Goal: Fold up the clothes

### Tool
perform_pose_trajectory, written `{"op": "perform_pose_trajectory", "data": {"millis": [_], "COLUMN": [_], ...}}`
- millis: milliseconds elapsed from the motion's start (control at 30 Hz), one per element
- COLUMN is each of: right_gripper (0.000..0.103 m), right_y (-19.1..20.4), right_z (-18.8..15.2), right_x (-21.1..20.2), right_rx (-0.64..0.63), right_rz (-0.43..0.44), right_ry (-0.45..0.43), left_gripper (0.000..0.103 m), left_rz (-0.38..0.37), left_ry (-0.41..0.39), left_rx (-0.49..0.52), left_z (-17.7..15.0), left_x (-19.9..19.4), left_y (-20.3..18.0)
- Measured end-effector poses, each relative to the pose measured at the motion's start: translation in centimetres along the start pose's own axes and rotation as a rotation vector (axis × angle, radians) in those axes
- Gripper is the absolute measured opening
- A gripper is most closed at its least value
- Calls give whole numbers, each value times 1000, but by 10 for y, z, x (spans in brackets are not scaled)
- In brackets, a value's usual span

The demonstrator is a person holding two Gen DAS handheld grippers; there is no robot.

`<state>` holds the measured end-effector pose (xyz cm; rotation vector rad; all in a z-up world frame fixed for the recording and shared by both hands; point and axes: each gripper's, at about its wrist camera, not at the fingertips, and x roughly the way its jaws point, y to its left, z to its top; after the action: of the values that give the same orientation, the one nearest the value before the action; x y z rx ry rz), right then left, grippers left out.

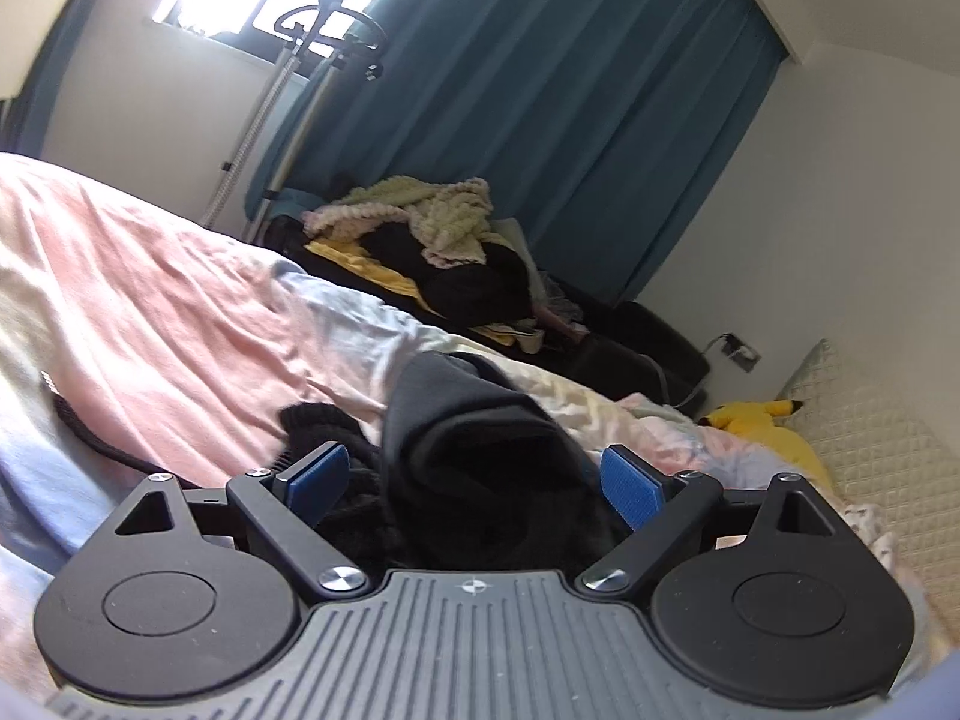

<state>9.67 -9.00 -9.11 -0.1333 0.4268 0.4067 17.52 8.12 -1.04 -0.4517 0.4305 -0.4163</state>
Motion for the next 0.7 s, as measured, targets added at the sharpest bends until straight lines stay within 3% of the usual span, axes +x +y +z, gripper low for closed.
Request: {"op": "perform_pose_trajectory", "data": {"millis": [167,267,300,367,467,633,667,700], "right_gripper": [16,19,19,18,18,18,18,18], "right_y": [31,33,32,40,42,29,28,27], "right_z": [-9,-11,-11,-17,-18,-7,-7,-7], "right_x": [2,7,9,11,10,4,4,3], "right_rx": [-219,-256,-269,-384,-409,-315,-312,-310], "right_rz": [22,46,53,26,18,51,52,53], "right_ry": [66,89,91,91,84,78,77,75], "left_gripper": [90,80,71,69,69,83,80,50], "left_rz": [-48,-56,-55,23,220,327,348,370], "left_ry": [50,127,150,192,234,228,230,225], "left_rx": [-16,-41,-37,-18,-1,44,72,100], "left_z": [-2,0,1,4,8,14,16,19], "left_x": [16,38,46,65,96,128,132,134], "left_y": [-13,-24,-30,-38,-39,-34,-36,-38]}}
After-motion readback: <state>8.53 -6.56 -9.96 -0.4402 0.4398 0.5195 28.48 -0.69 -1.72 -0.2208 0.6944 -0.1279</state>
